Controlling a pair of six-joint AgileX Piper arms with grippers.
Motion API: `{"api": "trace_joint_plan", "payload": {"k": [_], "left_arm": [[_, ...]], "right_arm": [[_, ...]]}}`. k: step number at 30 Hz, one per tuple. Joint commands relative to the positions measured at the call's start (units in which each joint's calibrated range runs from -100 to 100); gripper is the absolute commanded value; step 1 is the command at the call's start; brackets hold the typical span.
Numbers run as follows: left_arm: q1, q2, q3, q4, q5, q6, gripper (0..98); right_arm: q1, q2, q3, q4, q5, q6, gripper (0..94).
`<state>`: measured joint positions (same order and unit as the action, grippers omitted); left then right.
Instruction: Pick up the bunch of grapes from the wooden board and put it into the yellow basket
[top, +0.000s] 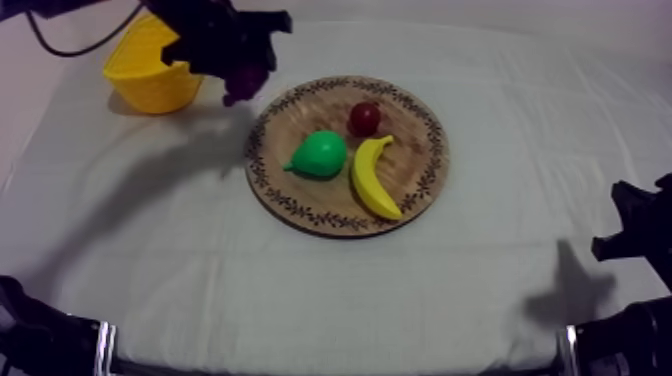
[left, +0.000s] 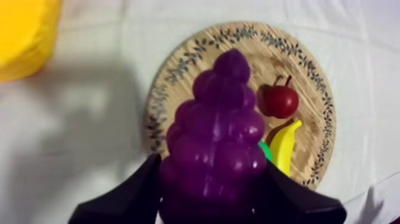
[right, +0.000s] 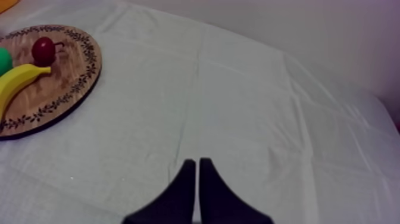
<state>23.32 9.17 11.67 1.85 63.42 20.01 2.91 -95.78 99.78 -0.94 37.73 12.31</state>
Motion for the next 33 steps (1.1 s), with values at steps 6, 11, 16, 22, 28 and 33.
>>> {"api": "trace_joint_plan", "payload": {"k": [6, 11, 16, 22, 28, 33], "left_arm": [[-5.46, -10.75, 7.72, 0.18, 0.12, -1.69, 41.9], [-10.40, -13.37, 13.80, 0.45, -1.80, -3.83, 41.9], [-15.48, -13.51, 16.21, 0.67, -2.66, -6.68, 42.2], [-19.17, -10.00, 12.32, 0.37, -2.67, -10.35, 42.2], [-20.79, -3.98, 3.54, -0.21, -1.71, -12.75, 42.4], [-21.17, 3.41, -6.80, -0.64, -0.58, -13.86, 42.4]], "right_arm": [[0.00, 0.02, -0.01, -0.01, 0.01, 0.02, 0.3], [0.00, 0.02, -0.01, -0.01, 0.01, 0.02, 0.3], [0.00, 0.02, -0.01, -0.01, 0.01, 0.02, 0.3], [0.00, 0.02, -0.01, -0.01, 0.01, 0.02, 0.3], [0.00, 0.02, -0.01, -0.01, 0.01, 0.02, 0.3], [0.00, 0.02, -0.01, -0.01, 0.01, 0.02, 0.3]]}}
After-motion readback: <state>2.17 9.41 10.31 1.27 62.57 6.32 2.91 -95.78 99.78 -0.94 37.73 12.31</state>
